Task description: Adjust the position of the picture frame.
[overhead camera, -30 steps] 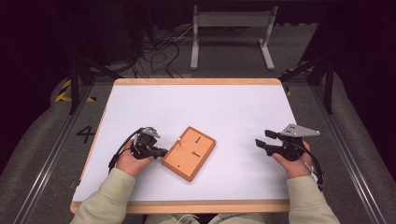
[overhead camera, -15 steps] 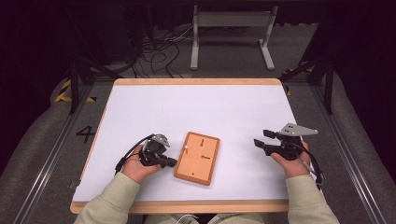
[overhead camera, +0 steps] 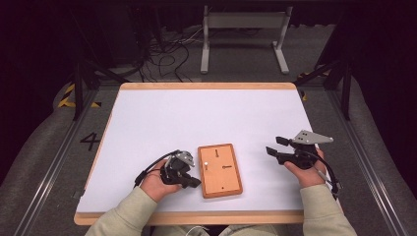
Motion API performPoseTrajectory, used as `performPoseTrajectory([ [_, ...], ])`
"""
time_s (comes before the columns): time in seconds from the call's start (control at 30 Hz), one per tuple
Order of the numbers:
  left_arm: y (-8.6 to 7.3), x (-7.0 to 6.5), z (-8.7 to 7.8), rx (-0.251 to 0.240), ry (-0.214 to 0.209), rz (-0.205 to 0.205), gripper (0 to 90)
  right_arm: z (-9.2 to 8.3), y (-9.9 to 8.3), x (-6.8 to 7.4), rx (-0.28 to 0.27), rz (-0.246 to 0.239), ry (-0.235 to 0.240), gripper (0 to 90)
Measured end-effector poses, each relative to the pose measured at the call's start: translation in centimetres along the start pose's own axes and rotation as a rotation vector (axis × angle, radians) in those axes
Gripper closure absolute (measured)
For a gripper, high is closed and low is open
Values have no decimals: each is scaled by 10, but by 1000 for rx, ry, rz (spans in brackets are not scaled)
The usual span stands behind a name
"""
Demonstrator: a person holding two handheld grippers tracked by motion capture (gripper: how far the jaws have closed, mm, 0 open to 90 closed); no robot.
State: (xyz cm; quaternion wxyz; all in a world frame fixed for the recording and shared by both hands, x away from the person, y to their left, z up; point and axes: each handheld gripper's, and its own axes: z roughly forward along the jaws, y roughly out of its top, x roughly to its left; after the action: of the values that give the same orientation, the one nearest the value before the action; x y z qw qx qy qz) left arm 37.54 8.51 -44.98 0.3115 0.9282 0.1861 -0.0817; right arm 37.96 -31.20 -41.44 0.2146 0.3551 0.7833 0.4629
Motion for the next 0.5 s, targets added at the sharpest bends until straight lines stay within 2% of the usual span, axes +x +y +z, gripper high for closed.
performPoseTrajectory([
  [0.27, 5, -6, 7, -4, -17, 22, 900, 1, 0, 1, -6, -11, 0, 425],
  [0.5, 11, -12, 13, -5, -25, 37, 900, 2, 0, 4, 0, -19, 11, 472],
])
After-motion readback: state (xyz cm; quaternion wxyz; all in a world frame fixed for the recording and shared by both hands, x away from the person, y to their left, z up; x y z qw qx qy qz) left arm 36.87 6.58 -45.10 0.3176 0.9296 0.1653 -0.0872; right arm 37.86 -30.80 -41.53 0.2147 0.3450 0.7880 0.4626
